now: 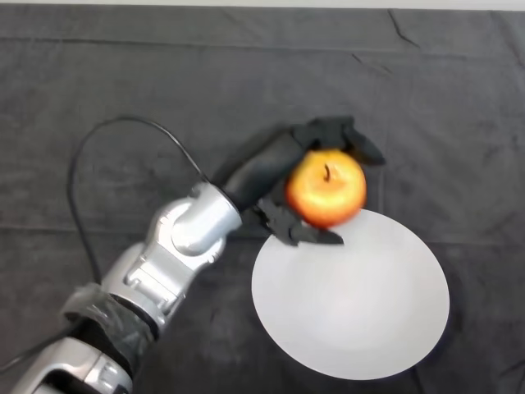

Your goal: Move the apple to the plate

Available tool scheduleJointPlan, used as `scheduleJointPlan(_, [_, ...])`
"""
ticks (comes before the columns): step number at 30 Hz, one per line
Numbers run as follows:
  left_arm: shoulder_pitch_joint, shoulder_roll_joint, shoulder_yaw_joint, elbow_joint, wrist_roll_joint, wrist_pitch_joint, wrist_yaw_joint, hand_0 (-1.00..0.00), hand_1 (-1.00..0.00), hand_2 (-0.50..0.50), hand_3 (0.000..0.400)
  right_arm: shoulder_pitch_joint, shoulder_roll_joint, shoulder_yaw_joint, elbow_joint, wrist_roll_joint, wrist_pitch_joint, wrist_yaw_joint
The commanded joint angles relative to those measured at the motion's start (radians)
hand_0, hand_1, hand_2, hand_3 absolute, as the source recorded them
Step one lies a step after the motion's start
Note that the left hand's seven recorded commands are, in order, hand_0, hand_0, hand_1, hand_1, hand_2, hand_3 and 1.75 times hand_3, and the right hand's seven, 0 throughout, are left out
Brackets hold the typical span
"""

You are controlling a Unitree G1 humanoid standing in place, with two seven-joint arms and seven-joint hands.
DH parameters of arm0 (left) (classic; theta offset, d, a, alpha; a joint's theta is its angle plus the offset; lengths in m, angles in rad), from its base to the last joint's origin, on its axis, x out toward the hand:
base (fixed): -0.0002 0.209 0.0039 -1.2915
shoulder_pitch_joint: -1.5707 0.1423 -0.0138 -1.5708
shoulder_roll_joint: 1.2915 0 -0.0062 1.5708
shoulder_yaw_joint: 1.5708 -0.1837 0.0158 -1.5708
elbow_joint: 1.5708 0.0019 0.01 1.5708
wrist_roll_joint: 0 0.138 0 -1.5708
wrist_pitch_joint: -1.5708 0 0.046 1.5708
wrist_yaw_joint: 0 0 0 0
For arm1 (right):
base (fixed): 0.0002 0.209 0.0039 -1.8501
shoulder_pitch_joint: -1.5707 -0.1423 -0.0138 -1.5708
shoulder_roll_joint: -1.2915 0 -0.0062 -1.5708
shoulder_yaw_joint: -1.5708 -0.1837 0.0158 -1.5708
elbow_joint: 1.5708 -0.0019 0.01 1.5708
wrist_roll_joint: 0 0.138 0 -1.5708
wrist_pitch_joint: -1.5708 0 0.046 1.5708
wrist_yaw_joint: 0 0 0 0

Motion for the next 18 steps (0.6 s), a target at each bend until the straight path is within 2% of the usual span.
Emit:
scheduleJointPlan(1, [0.02,0.017,-0.028,-0.037,-0.037,0.007,0.01,-1.0,-1.0,0.0,0.4,0.042,-0.005,-0.0112,-0.004,0.0099,0.01,0.0059])
scheduleJointPlan(11, [0.019,0.022,-0.12,0.0,-0.091,0.029,0.002,-1.0,-1.0,0.0,0.4,0.043,-0.005,-0.0117,-0.007,0.01,0.012,0.0066])
scheduleJointPlan(17, [0.013,0.028,-0.162,0.063,-0.101,0.011,-0.003,-1.0,-0.9,-0.05,0.4,0.043,-0.005,-0.0119,-0.008,0.0098,0.013,0.0069])
scheduleJointPlan(18, [0.011,0.029,-0.167,0.075,-0.101,0.007,-0.004,-1.0,-0.82,-0.09,0.4,0.043,-0.005,-0.0119,-0.008,0.0098,0.013,0.007])
